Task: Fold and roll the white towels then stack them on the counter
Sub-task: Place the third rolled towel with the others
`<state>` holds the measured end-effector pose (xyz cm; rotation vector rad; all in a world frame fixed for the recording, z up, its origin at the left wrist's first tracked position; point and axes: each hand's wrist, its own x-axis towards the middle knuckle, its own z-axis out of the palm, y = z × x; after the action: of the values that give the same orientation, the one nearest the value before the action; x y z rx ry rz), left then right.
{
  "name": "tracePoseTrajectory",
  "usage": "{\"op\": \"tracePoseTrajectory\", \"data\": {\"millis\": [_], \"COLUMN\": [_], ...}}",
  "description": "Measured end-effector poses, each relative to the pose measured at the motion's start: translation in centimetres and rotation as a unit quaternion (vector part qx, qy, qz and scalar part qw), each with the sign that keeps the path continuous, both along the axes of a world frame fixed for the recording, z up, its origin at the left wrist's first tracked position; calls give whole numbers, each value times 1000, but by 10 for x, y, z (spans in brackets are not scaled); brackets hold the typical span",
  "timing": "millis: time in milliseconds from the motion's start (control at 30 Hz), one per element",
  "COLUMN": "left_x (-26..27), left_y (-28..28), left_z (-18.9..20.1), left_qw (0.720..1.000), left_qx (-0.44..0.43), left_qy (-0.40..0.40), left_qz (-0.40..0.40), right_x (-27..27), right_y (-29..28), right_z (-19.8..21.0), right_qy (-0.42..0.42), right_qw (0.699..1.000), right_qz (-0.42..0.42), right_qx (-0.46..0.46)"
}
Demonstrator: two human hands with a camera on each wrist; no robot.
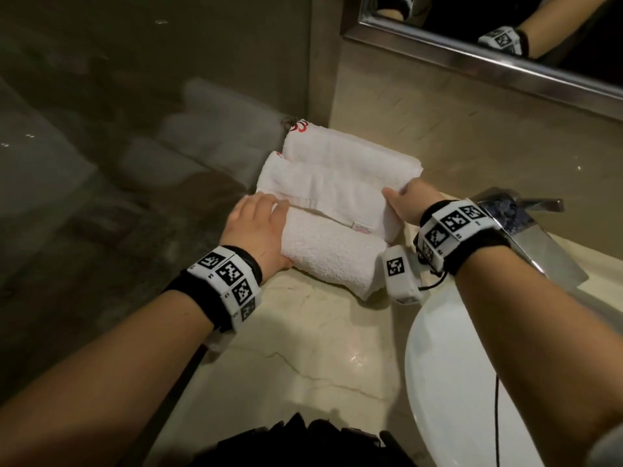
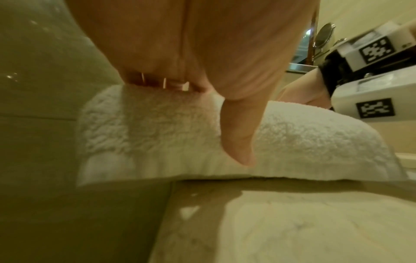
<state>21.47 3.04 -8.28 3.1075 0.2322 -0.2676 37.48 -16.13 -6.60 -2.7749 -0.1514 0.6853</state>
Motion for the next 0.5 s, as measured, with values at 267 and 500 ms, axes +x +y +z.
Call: {"op": "tracePoseTrajectory", "data": {"millis": [267,500], "left_x": [3,33], "left_y": [-2,-2], "left_z": [-5,-14], "left_qw": [999,999], "left_qx": [46,46], "left_qy": [-3,-24], "left_qz": [-9,-12], "right_x": [-93,-85], "right_y": [-2,8], "right_z": [8,-27], "right_qy": [-184,-198], "right_qw": [963,952], "right_qz": [196,223], "right_qx": [-30,-68]}}
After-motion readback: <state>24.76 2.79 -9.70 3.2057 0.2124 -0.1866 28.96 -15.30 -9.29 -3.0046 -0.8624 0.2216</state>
